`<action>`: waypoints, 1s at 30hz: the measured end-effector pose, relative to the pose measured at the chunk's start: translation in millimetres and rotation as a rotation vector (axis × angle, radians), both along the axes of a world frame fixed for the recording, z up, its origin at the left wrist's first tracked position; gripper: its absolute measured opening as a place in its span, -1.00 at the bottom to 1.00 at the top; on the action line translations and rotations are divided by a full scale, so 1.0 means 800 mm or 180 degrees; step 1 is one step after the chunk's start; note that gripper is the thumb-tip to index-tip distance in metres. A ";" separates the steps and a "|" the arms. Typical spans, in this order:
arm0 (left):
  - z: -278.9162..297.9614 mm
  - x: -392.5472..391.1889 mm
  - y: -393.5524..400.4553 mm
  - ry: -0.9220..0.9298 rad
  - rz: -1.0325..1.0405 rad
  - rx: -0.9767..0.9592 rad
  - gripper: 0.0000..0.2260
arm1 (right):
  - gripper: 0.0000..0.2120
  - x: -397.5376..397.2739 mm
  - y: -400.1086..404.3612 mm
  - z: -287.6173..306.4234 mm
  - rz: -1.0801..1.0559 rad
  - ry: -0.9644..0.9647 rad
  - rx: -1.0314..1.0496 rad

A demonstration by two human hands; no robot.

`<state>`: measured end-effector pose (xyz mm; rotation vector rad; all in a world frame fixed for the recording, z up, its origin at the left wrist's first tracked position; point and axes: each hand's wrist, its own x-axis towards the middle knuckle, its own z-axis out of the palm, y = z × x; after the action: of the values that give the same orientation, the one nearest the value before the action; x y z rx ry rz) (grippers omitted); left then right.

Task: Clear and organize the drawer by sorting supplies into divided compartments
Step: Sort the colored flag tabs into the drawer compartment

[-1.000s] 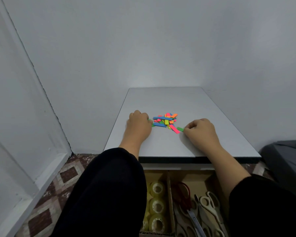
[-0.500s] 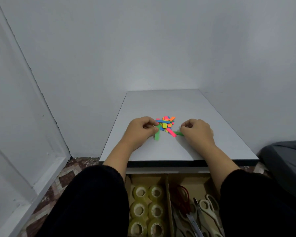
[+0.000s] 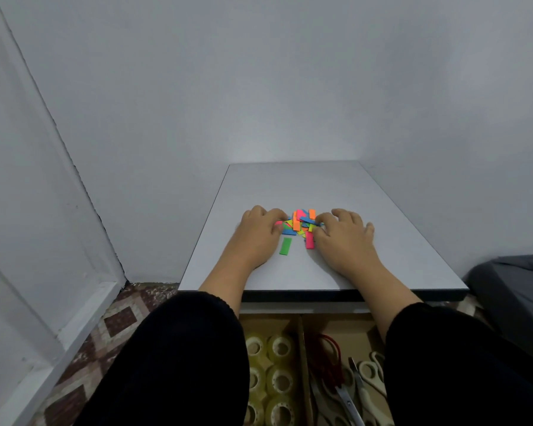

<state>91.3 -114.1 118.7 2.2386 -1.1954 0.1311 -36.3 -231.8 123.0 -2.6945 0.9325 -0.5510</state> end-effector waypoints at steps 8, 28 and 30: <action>-0.002 0.003 -0.001 0.0002 0.0018 0.0063 -0.74 | -0.62 -0.001 0.000 0.001 -0.0049 0.0263 -0.0085; 0.006 0.003 0.005 0.0621 0.0262 -0.0678 -0.95 | -0.65 -0.001 -0.002 -0.001 -0.0268 0.0064 0.0070; 0.007 0.003 0.005 0.0680 0.0427 -0.0764 -0.97 | -0.66 -0.001 -0.003 -0.002 -0.0282 0.0071 0.0043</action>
<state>93.8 -109.7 124.5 2.0619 -0.8686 0.0810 -37.4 -234.1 121.6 -2.6630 1.0617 -0.5311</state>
